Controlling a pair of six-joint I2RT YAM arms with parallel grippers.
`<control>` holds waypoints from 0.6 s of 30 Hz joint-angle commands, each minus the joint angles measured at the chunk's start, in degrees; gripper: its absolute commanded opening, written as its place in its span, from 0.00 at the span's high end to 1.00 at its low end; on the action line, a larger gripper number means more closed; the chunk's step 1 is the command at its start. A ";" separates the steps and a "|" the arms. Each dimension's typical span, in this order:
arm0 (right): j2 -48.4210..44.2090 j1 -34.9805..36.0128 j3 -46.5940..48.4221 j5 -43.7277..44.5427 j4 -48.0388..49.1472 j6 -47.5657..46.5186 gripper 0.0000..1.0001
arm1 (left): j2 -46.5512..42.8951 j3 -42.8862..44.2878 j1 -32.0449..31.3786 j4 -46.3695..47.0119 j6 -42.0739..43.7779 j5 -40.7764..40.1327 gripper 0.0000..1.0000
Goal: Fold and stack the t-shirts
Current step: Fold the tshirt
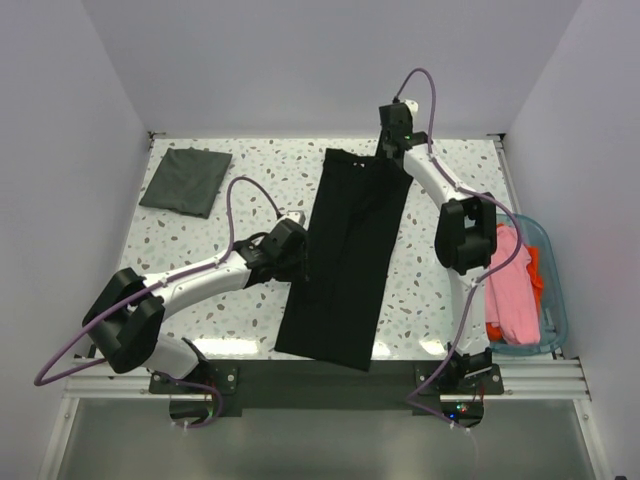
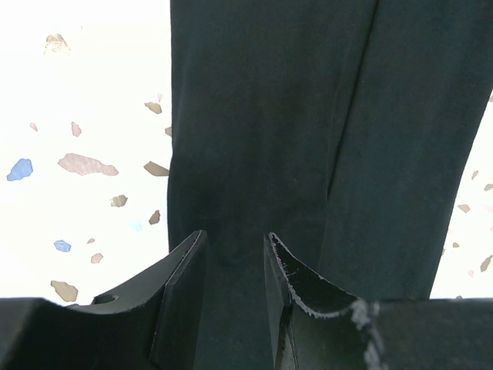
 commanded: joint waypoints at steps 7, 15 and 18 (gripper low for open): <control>-5.16 -0.19 -5.07 5.03 1.30 1.56 1.00 | 0.19 -1.33 0.48 2.97 1.32 0.67 0.60; -0.84 -0.10 -3.74 6.44 -4.15 2.18 0.53 | 0.01 -1.33 0.48 4.11 2.47 3.13 0.59; -3.12 -0.19 -6.98 6.79 -3.19 2.44 0.41 | 0.10 -1.24 0.39 5.34 4.48 6.38 0.59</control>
